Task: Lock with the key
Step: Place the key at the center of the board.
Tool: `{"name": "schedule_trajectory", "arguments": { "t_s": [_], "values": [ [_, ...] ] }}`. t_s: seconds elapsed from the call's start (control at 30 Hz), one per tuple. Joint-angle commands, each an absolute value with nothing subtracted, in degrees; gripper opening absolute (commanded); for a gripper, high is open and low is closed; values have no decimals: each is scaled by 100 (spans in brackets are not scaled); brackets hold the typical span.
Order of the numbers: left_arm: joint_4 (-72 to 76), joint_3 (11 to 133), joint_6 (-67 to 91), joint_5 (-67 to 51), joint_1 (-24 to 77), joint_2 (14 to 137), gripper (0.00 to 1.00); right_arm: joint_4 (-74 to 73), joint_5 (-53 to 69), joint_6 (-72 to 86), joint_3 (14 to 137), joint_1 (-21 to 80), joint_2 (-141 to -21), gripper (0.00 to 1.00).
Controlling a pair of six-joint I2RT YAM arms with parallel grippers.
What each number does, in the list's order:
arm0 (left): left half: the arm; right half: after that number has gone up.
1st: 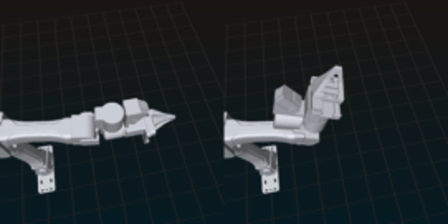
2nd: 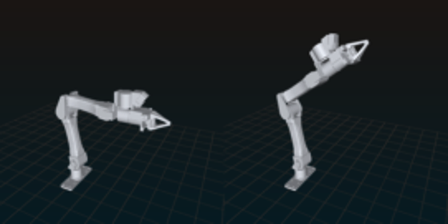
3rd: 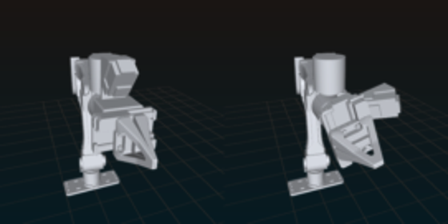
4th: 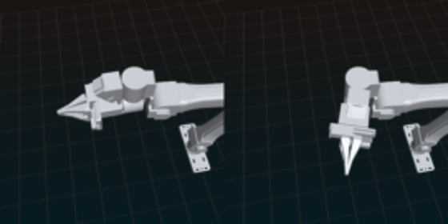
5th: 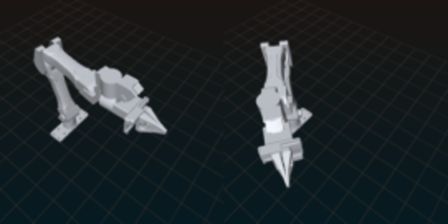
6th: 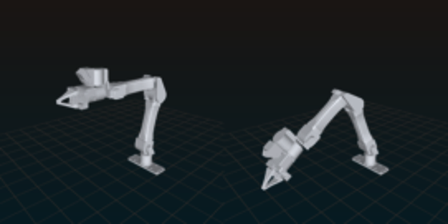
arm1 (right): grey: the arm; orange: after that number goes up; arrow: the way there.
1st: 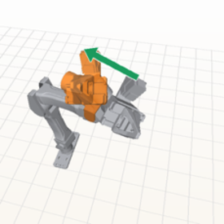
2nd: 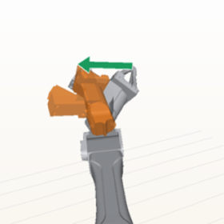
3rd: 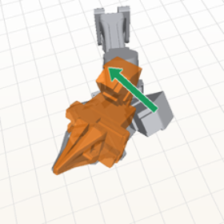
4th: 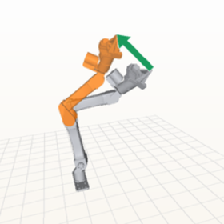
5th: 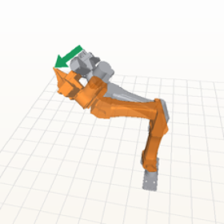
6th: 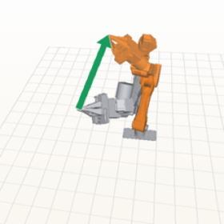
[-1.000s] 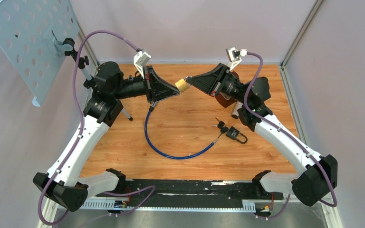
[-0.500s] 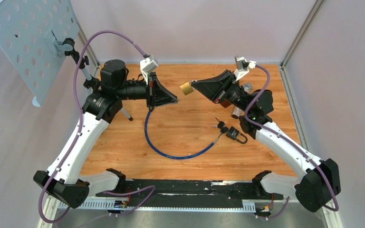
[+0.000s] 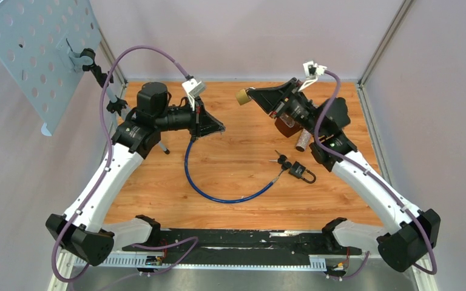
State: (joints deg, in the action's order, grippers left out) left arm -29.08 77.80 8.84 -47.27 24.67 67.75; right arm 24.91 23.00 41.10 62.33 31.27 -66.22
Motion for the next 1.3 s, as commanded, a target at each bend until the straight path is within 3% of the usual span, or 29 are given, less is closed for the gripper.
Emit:
{"name": "schedule_trajectory", "arguments": {
  "t_s": [0.0,0.33,0.57,0.87,1.2,1.27],
  "values": [
    [-1895,7170,1544,-3344,2452,6939,0,781,1648,3276,6670,3102,-7167,0],
    [-260,6690,2063,-1030,2447,8498,0,530,2010,3080,7237,2998,-9247,0],
    [-64,7399,2112,-86,2445,10189,0,425,2214,2712,7947,2952,-10969,0],
    [-760,8775,2265,303,2449,11744,0,458,2620,2670,8802,2846,-12239,0],
    [-1744,9436,2750,176,2308,12435,0,789,2993,3346,9212,2462,-13098,1],
    [-1710,9413,2844,64,2243,12436,6,909,3097,3438,9265,2444,-13230,2]
  ]
}}
